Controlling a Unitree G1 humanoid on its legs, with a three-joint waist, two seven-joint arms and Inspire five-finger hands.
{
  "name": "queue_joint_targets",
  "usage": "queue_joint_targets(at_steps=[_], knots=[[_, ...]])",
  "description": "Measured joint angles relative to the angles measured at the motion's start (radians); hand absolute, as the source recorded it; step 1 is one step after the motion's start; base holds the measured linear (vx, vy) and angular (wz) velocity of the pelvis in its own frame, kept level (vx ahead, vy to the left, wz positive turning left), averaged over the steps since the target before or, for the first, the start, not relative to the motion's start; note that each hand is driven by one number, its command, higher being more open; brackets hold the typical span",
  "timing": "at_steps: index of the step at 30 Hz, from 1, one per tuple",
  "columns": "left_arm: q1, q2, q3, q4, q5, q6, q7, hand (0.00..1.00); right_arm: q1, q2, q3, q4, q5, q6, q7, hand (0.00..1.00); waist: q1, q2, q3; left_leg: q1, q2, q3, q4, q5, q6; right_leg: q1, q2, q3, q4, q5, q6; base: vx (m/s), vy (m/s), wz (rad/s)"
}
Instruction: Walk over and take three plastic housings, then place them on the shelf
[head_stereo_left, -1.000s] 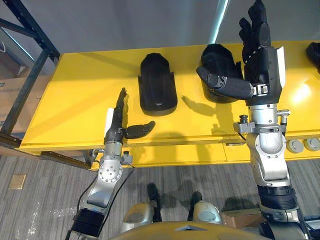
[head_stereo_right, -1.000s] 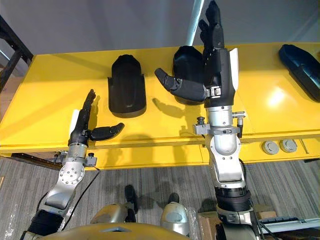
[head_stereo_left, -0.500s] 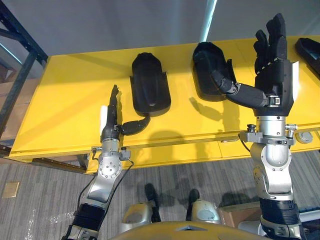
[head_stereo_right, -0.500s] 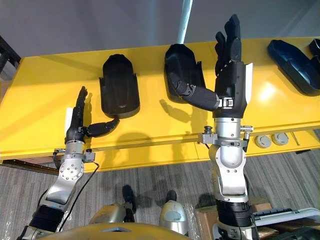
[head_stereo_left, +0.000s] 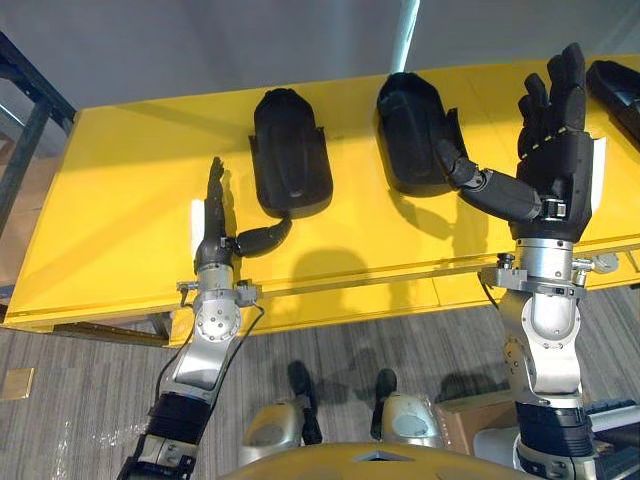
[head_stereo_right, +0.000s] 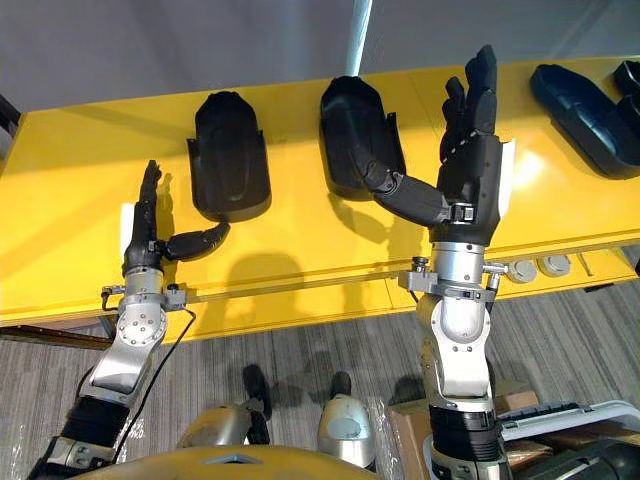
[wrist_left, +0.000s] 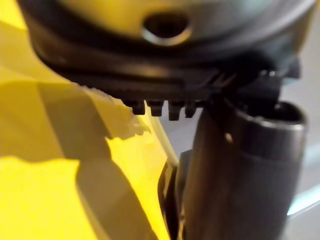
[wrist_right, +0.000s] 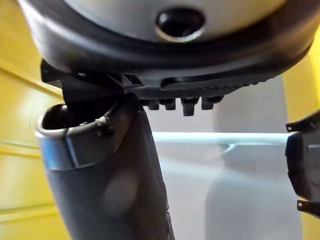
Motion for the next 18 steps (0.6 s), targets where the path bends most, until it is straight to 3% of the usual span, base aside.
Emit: queue_joint_targets(at_steps=[13,18], knots=[[-0.037,0.000,0.028,0.020,-0.007,0.011,0.009,1.00,0.022,0.003,0.000,0.000,0.021,0.000,-0.011,1.00,-0.001,0.003,0.011,-0.001,0.000,0.005,0.000,-0.001,0.002,-0.005,0.000,0.005,0.000,0.000,0.000,0.00,-0.001,-0.01],[-0.004,-0.004,0.070,-0.037,-0.059,0.008,-0.055,1.00,0.042,0.033,-0.002,0.000,0.022,0.000,-0.021,1.00,-0.003,0.003,0.011,-0.001,0.000,0.003,0.000,-0.001,0.001,-0.004,0.000,0.004,-0.002,0.000,-0.001,0.00,0.000,0.00]])
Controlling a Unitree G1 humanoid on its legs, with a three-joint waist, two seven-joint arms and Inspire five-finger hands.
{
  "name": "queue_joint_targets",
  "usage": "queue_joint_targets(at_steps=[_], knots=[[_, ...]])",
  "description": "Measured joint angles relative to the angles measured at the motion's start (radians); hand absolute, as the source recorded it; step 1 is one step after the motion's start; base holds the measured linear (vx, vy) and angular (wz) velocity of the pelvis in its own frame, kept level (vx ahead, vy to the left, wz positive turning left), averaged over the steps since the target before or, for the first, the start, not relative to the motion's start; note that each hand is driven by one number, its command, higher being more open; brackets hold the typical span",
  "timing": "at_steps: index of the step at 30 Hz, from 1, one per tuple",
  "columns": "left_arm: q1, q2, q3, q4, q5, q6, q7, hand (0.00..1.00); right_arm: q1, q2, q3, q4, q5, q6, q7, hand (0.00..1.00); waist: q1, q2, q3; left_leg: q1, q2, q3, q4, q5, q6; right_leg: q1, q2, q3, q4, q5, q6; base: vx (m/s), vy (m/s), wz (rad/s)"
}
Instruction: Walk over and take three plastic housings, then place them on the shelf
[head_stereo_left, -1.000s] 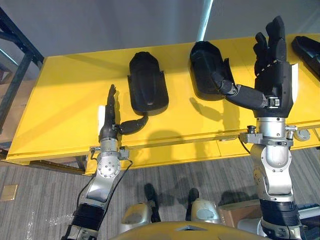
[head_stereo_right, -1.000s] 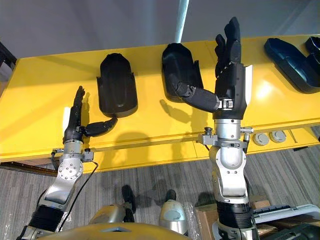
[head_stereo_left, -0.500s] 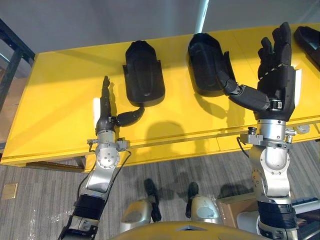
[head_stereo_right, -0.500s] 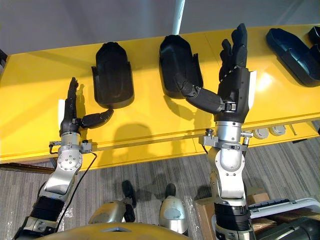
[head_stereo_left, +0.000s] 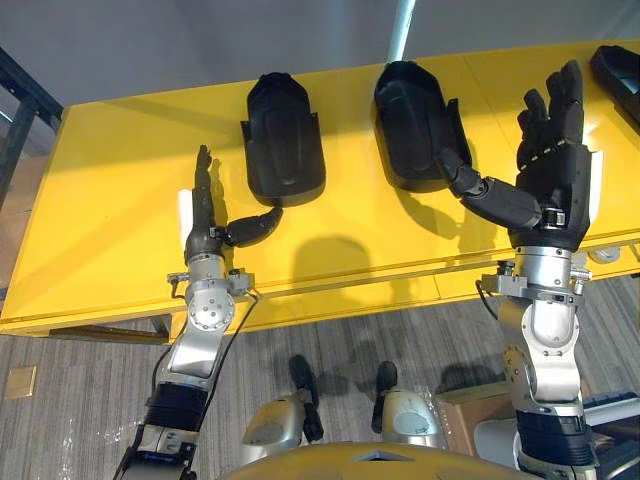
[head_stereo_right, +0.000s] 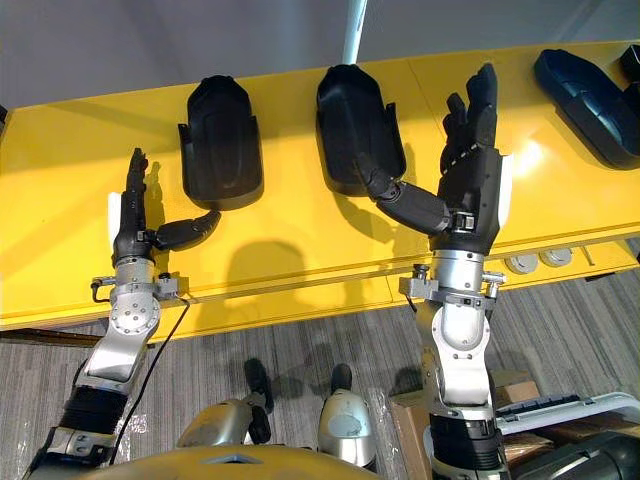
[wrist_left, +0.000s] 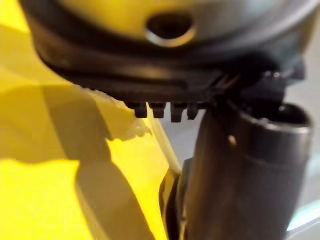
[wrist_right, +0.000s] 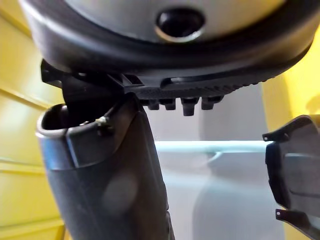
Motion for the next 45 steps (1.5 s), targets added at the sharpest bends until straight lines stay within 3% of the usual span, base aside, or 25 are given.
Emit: queue_joint_targets(at_steps=[9,15,24,29,32,37,41,43,45], knots=[[0.217,-0.003,0.023,-0.259,-0.199,-0.005,-0.234,1.00,0.049,0.009,0.002,-0.001,-0.001,0.000,-0.023,1.00,0.011,0.000,0.000,0.015,-0.006,-0.039,0.000,-0.001,0.000,0.054,-0.002,-0.046,-0.034,-0.001,0.000,0.02,0.001,0.13],[0.297,-0.031,0.086,-0.373,-0.312,-0.080,-0.330,1.00,0.109,0.037,0.000,-0.003,-0.003,0.003,-0.068,1.00,0.034,0.011,-0.014,0.033,-0.007,-0.063,-0.004,-0.010,-0.011,0.096,0.001,-0.075,-0.055,-0.003,-0.003,0.03,-0.003,0.11],[0.303,-0.098,0.095,-0.459,-0.482,-0.242,-0.369,1.00,0.155,0.101,0.002,0.004,-0.019,0.070,-0.130,1.00,0.033,0.017,-0.095,0.041,-0.006,-0.072,-0.005,-0.007,-0.005,0.124,0.000,-0.091,-0.082,0.000,0.001,0.04,0.005,0.04],[0.304,-0.124,0.055,-0.459,-0.582,-0.285,-0.379,1.00,0.175,0.118,0.003,0.047,-0.043,0.111,-0.205,1.00,0.034,0.011,-0.114,0.067,0.005,0.003,-0.005,-0.029,-0.016,0.108,0.012,-0.024,-0.088,0.009,-0.001,-0.01,0.028,-0.41],[0.301,-0.118,0.043,-0.455,-0.581,-0.287,-0.340,1.00,0.211,0.119,-0.010,0.046,-0.025,0.109,-0.185,1.00,0.006,0.001,-0.126,0.075,0.019,0.105,-0.005,-0.045,-0.024,0.066,0.030,0.081,-0.104,0.031,-0.007,-0.02,0.028,-1.04],[0.278,-0.092,0.025,-0.396,-0.581,-0.306,-0.289,1.00,0.332,0.137,-0.113,0.035,0.057,0.083,-0.117,1.00,-0.078,-0.028,-0.154,0.092,0.042,0.252,0.000,-0.067,-0.041,0.020,0.061,0.232,-0.143,0.081,-0.012,0.03,-0.007,-0.91],[0.209,-0.091,0.021,-0.346,-0.582,-0.331,-0.234,1.00,0.392,0.150,-0.197,0.032,0.121,0.029,-0.045,1.00,-0.133,-0.026,-0.156,0.044,0.096,0.324,0.160,-0.156,-0.056,-0.020,0.091,0.331,-0.155,0.098,-0.020,0.03,-0.071,-0.80],[0.196,-0.094,0.023,-0.348,-0.578,-0.362,-0.215,1.00,0.377,0.141,-0.208,0.032,0.121,0.002,-0.017,1.00,-0.122,-0.016,-0.156,-0.010,0.125,0.175,0.284,-0.217,-0.044,-0.042,0.114,0.390,-0.159,0.112,-0.030,0.01,-0.121,-0.95],[0.201,-0.108,0.027,-0.349,-0.567,-0.375,-0.167,1.00,0.334,0.097,-0.188,0.032,0.134,-0.037,0.049,1.00,-0.090,0.028,-0.157,-0.039,0.131,-0.069,0.370,-0.309,-0.073,-0.042,0.154,0.475,-0.171,0.122,-0.032,-0.01,-0.007,-1.29]])
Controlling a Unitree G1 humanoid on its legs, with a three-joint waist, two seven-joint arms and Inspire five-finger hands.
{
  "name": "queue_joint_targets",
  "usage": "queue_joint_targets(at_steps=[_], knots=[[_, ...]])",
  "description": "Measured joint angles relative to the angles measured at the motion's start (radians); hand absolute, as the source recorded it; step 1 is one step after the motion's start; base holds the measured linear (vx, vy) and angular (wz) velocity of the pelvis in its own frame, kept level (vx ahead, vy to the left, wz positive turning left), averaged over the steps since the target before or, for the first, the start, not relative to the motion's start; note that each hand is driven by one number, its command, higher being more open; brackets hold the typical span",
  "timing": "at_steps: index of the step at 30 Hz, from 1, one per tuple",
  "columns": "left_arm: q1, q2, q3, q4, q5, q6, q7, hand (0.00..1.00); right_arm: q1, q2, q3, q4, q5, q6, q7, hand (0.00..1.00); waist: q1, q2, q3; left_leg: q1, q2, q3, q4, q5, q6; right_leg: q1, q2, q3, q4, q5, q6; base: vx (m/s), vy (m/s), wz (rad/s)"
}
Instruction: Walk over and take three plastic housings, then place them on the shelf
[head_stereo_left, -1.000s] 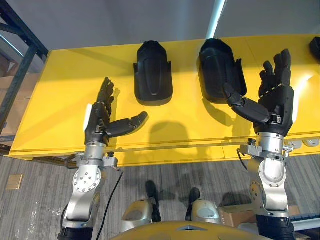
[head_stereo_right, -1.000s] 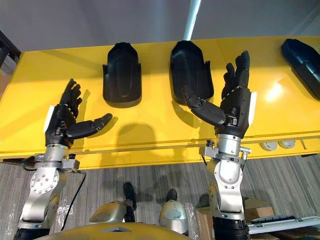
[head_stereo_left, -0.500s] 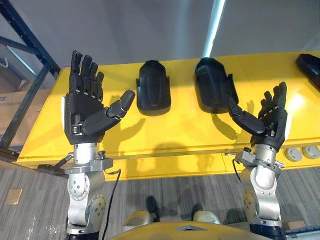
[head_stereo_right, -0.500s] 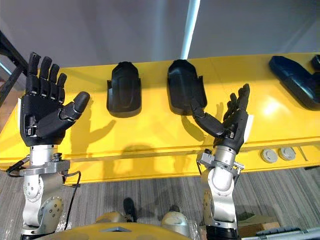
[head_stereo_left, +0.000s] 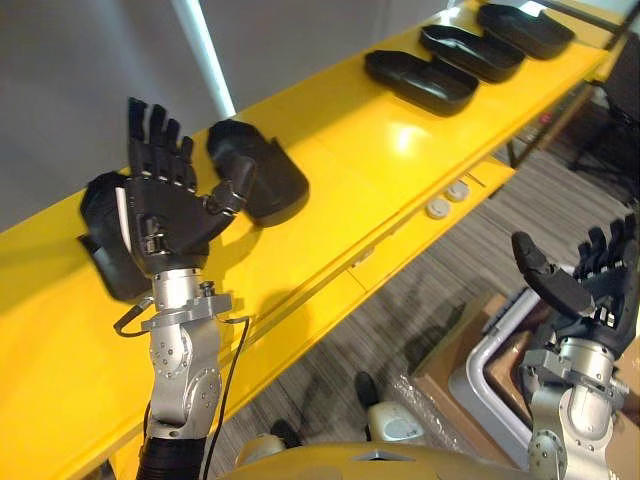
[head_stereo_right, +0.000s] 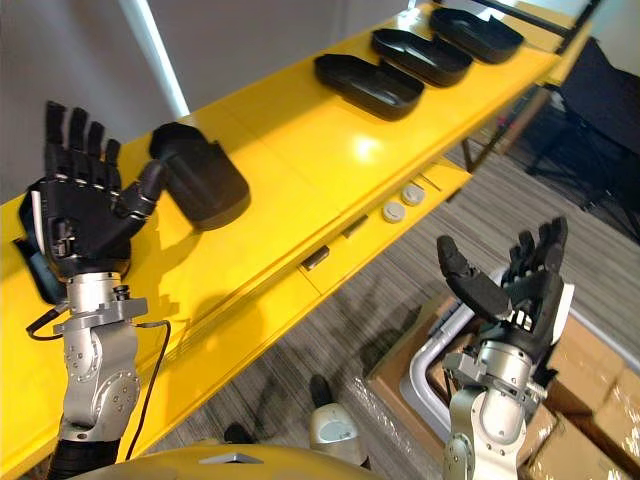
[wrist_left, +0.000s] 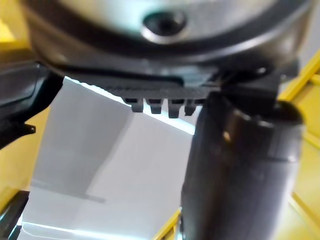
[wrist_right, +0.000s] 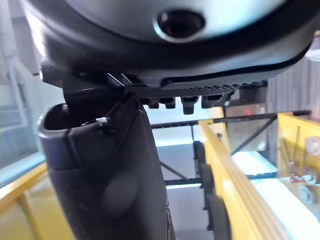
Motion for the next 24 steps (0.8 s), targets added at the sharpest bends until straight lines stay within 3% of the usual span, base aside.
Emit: queue_joint_targets(at_steps=[3,7,10,14,16,17,18,19,20,21,22,24], knots=[[0.014,-0.016,0.007,-0.017,0.008,0.000,0.014,1.00,-0.086,-0.044,0.063,0.001,-0.009,-0.009,0.031,1.00,0.029,0.025,-0.003,-0.001,-0.025,-0.141,0.025,-0.050,-0.011,-0.011,0.015,0.057,0.001,0.004,0.004,-0.01,0.076,-0.67],[0.019,-0.016,0.012,-0.038,0.044,0.000,-0.025,1.00,-0.131,-0.068,0.137,0.013,-0.049,-0.008,-0.014,1.00,0.076,0.021,-0.001,-0.009,-0.050,-0.149,0.030,-0.055,-0.002,-0.017,-0.009,0.056,0.002,0.014,0.021,-0.02,0.113,0.05],[0.021,-0.016,0.020,-0.091,0.044,-0.021,-0.064,1.00,-0.125,-0.047,0.165,0.056,-0.049,-0.007,-0.033,1.00,0.079,0.021,0.002,-0.030,-0.062,-0.176,0.045,-0.054,0.005,-0.069,-0.007,0.051,0.089,-0.005,0.031,-0.01,0.090,0.10],[0.024,-0.012,-0.038,-0.137,0.047,-0.039,-0.100,1.00,-0.042,0.032,0.165,0.075,-0.046,-0.008,-0.022,1.00,0.070,0.015,0.064,0.069,-0.070,-0.135,0.047,-0.071,0.027,-0.065,0.008,0.091,0.224,-0.021,0.049,-0.06,0.105,-0.50],[0.039,-0.004,-0.053,-0.146,0.105,-0.039,-0.102,1.00,0.006,0.059,0.168,0.068,-0.012,-0.008,0.016,1.00,0.069,-0.009,0.079,0.097,-0.072,-0.074,0.063,-0.082,0.044,-0.065,-0.009,0.030,0.244,-0.021,0.048,-0.23,0.059,-0.86],[0.052,0.010,-0.048,-0.146,0.149,-0.037,-0.097,1.00,0.017,0.069,0.170,0.050,0.010,-0.008,0.039,1.00,0.071,-0.025,0.082,0.097,-0.079,-0.024,0.062,-0.080,0.062,-0.068,-0.033,-0.012,0.223,-0.033,0.030,-0.34,0.004,-0.92],[0.054,0.013,-0.035,-0.140,0.164,-0.031,-0.098,1.00,0.001,0.062,0.171,0.036,0.032,-0.016,0.058,1.00,0.070,-0.031,0.083,0.083,-0.077,0.013,0.060,-0.068,0.078,-0.110,-0.061,-0.086,0.285,-0.072,-0.014,-0.30,-0.001,-0.84],[0.054,0.013,-0.029,-0.140,0.163,-0.026,-0.100,1.00,-0.015,0.057,0.177,0.037,0.038,-0.026,0.062,1.00,0.071,-0.027,0.083,0.070,-0.070,0.028,0.056,-0.058,0.080,-0.144,-0.079,-0.136,0.357,-0.099,-0.043,-0.25,-0.006,-0.72],[0.058,0.012,-0.004,-0.140,0.163,-0.019,-0.102,1.00,-0.056,0.045,0.193,0.045,0.047,-0.039,0.060,1.00,0.087,-0.015,0.088,0.061,-0.048,0.058,0.030,-0.029,0.077,-0.184,-0.128,-0.240,0.503,-0.139,-0.089,-0.20,-0.031,-0.73],[0.073,0.010,0.027,-0.140,0.160,-0.017,-0.106,1.00,-0.102,0.033,0.232,0.071,0.046,-0.061,0.044,1.00,0.105,0.001,0.085,0.053,-0.014,0.081,0.008,-0.001,0.067,-0.188,-0.180,-0.320,0.602,-0.166,-0.112,-0.16,-0.067,-0.75],[0.083,0.004,0.039,-0.141,0.160,-0.018,-0.110,1.00,-0.128,0.023,0.256,0.098,0.039,-0.081,0.025,1.00,0.111,0.005,0.084,0.047,0.003,0.089,0.001,0.012,0.059,-0.185,-0.211,-0.349,0.638,-0.171,-0.119,-0.12,-0.149,-0.75],[0.103,-0.006,0.059,-0.130,0.149,-0.021,-0.124,1.00,-0.194,0.018,0.351,0.197,-0.009,-0.118,-0.049,1.00,0.160,-0.002,0.079,0.015,0.060,0.114,-0.019,0.057,0.020,-0.127,-0.347,-0.377,0.708,-0.166,-0.113,-0.10,-0.321,-0.57]])
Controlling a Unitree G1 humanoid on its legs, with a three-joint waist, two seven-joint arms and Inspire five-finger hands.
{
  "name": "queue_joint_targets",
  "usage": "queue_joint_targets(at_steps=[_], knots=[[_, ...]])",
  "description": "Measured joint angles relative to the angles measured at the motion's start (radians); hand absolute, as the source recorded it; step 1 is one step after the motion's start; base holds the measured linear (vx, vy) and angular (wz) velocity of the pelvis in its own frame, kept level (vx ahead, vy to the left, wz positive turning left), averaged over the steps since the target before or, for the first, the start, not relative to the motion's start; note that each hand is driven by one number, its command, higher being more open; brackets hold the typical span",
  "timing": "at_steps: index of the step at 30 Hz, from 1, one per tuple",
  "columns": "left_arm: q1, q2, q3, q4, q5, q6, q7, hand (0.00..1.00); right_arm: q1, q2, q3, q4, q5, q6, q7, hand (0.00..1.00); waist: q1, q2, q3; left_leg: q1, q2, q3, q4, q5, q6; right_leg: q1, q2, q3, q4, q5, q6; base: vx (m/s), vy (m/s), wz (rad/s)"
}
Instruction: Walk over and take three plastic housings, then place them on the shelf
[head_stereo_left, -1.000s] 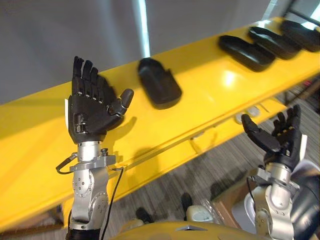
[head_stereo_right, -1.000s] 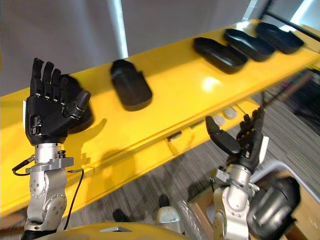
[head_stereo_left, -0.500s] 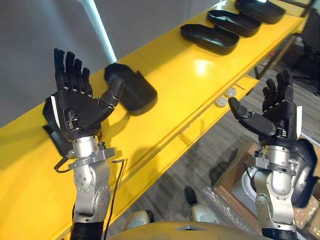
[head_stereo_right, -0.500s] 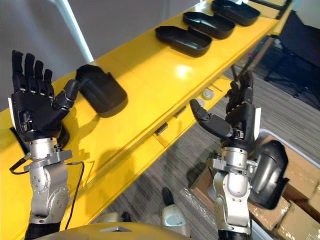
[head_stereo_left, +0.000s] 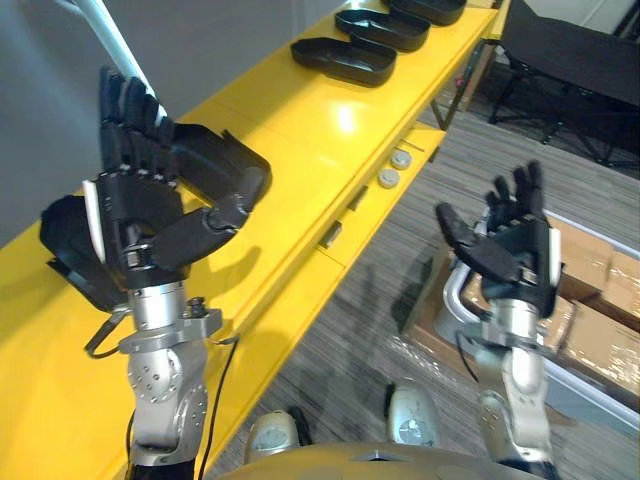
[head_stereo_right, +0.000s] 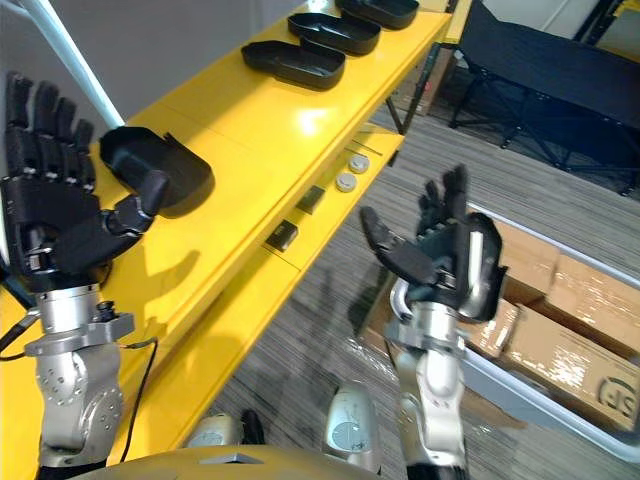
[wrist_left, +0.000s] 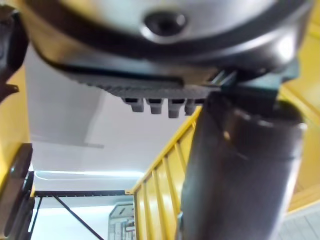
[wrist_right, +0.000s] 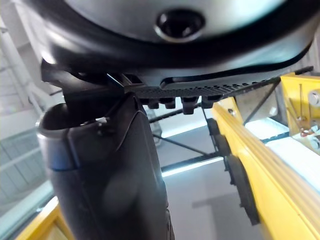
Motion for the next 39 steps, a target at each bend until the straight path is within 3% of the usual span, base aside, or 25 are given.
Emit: queue_joint_targets(at_steps=[2,3,4,6,7,8,9,10,11,12,13,15,17,21,22,27,30,34,39], knots=[[0.035,-0.004,-0.016,0.024,-0.063,-0.025,-0.024,1.00,-0.015,0.020,0.063,0.065,-0.058,0.001,-0.047,1.00,0.026,-0.023,-0.013,-0.022,0.044,0.019,-0.007,0.045,-0.051,0.047,-0.098,0.026,-0.018,0.020,0.023,-0.06,-0.449,-0.48],[0.040,-0.005,-0.025,0.037,-0.085,-0.029,-0.023,1.00,-0.014,0.029,0.070,0.072,-0.082,0.001,-0.051,1.00,0.029,-0.033,-0.018,-0.028,0.062,0.022,-0.003,0.054,-0.065,0.058,-0.110,0.038,-0.041,0.027,0.029,-0.04,-0.498,-0.59],[0.041,-0.008,-0.033,0.059,-0.119,-0.029,-0.021,1.00,-0.007,0.043,0.082,0.075,-0.123,0.002,-0.052,1.00,0.028,-0.034,-0.019,-0.038,0.102,0.030,0.004,0.076,-0.100,0.083,-0.119,0.055,-0.117,0.040,0.051,-0.06,-0.602,-0.50],[0.041,-0.014,-0.036,0.081,-0.152,-0.029,-0.020,1.00,0.018,0.044,0.088,0.068,-0.153,0.014,-0.042,1.00,0.016,-0.050,-0.028,-0.052,0.151,0.033,0.008,0.113,-0.141,0.126,-0.107,0.042,-0.290,0.084,0.108,-0.07,-0.611,-0.44],[0.038,-0.012,-0.036,0.092,-0.156,-0.026,-0.015,1.00,0.041,0.034,0.082,0.050,-0.141,0.039,-0.019,1.00,0.007,-0.066,-0.037,-0.058,0.182,0.029,0.002,0.146,-0.178,0.158,-0.078,-0.004,-0.353,0.060,0.212,-0.11,-0.770,-0.29],[0.044,-0.046,-0.055,0.109,-0.155,-0.006,-0.005,1.00,0.058,0.012,0.057,0.044,-0.111,0.071,0.007,1.00,-0.014,-0.040,-0.048,-0.077,0.241,-0.003,-0.007,0.199,-0.151,0.165,-0.029,-0.062,-0.344,-0.045,0.304,-0.12,-0.781,-0.13],[0.052,-0.065,-0.075,0.116,-0.155,0.010,0.000,1.00,0.069,0.000,0.040,0.044,-0.106,0.089,0.017,1.00,-0.030,-0.020,-0.054,-0.095,0.271,-0.024,-0.008,0.238,-0.104,0.168,0.003,-0.090,-0.339,-0.080,0.304,-0.14,-0.900,0.12],[0.077,-0.096,-0.127,0.123,-0.156,0.051,-0.003,1.00,0.110,-0.028,-0.020,0.044,-0.104,0.118,0.028,1.00,-0.063,0.006,-0.051,-0.142,0.325,-0.064,0.009,0.337,0.009,0.183,0.068,-0.124,-0.344,-0.108,0.273,-0.08,-0.544,0.11],[0.087,-0.099,-0.145,0.124,-0.157,0.060,-0.008,1.00,0.130,-0.036,-0.036,0.044,-0.092,0.119,0.029,1.00,-0.067,0.003,-0.049,-0.139,0.313,-0.080,0.006,0.320,-0.019,0.186,0.075,-0.119,-0.343,-0.114,0.261,-0.07,-0.517,-0.25],[0.105,-0.098,-0.156,0.123,-0.155,0.072,-0.029,1.00,0.156,-0.043,-0.068,0.041,-0.069,0.119,0.036,1.00,-0.064,0.004,-0.050,-0.104,0.252,-0.102,-0.011,0.268,-0.090,0.183,0.085,-0.088,-0.345,-0.115,0.238,-0.04,-0.374,-0.85],[0.123,-0.098,-0.156,0.111,-0.147,0.072,-0.037,1.00,0.166,-0.048,-0.077,0.032,-0.044,0.119,0.045,1.00,-0.061,0.011,-0.055,-0.065,0.180,-0.095,-0.031,0.240,-0.096,0.166,0.105,-0.052,-0.349,-0.110,0.216,-0.02,-0.304,-1.00],[0.140,-0.095,-0.155,0.077,-0.147,0.071,-0.049,1.00,0.195,-0.048,-0.075,-0.010,-0.013,0.119,0.064,1.00,-0.063,0.018,-0.070,-0.042,0.133,-0.096,-0.063,0.178,-0.068,0.133,0.129,-0.015,-0.362,-0.105,0.199,0.02,-0.201,-0.85],[0.145,-0.094,-0.154,0.058,-0.148,0.069,-0.072,1.00,0.203,-0.048,-0.068,-0.038,0.000,0.120,0.061,1.00,-0.056,0.025,-0.078,-0.038,0.087,-0.116,-0.071,0.128,-0.073,0.085,0.150,0.034,-0.367,-0.085,0.187,0.01,-0.092,-0.76],[0.140,-0.088,-0.164,0.069,-0.152,0.070,-0.109,1.00,0.183,-0.045,-0.046,-0.030,-0.003,0.167,0.003,1.00,-0.041,0.038,-0.089,-0.002,0.051,-0.113,-0.146,0.072,-0.088,0.026,0.157,0.081,-0.397,-0.019,0.200,-0.07,0.065,-0.65],[0.136,-0.072,-0.169,0.081,-0.155,0.070,-0.127,1.00,0.166,-0.035,-0.043,-0.010,-0.011,0.189,-0.026,1.00,-0.037,0.027,-0.087,-0.007,0.035,-0.102,-0.147,0.065,-0.099,0.028,0.147,0.078,-0.454,0.035,0.206,-0.12,0.130,-0.48],[0.093,0.000,-0.209,0.112,-0.148,0.071,-0.152,1.00,0.042,-0.027,-0.042,0.185,-0.012,0.245,-0.073,1.00,-0.027,-0.028,-0.078,-0.055,-0.009,-0.095,-0.106,0.053,-0.101,0.063,0.110,-0.002,-0.625,0.179,0.203,-0.12,0.102,-0.14],[0.070,0.009,-0.229,0.113,-0.143,0.072,-0.152,1.00,-0.048,-0.037,-0.045,0.315,-0.061,0.250,-0.119,1.00,-0.013,-0.030,-0.067,-0.101,-0.015,-0.115,-0.065,0.045,-0.098,0.065,0.099,-0.037,-0.652,0.193,0.203,-0.09,0.021,0.16],[-0.013,-0.002,-0.264,0.114,-0.143,0.072,-0.158,1.00,-0.345,-0.125,-0.075,0.544,-0.086,0.260,-0.163,1.00,0.003,0.004,0.010,-0.193,-0.014,-0.182,-0.026,0.060,-0.102,0.041,0.106,-0.086,-0.676,0.222,0.198,-0.11,-0.016,0.30],[-0.064,0.004,-0.342,0.131,-0.143,0.075,-0.176,1.00,-0.569,-0.216,-0.097,0.695,-0.082,0.266,-0.184,1.00,0.047,0.007,0.078,-0.247,-0.019,-0.236,-0.027,0.089,-0.106,0.026,0.113,-0.124,-0.690,0.238,0.190,-0.06,-0.010,0.20]])
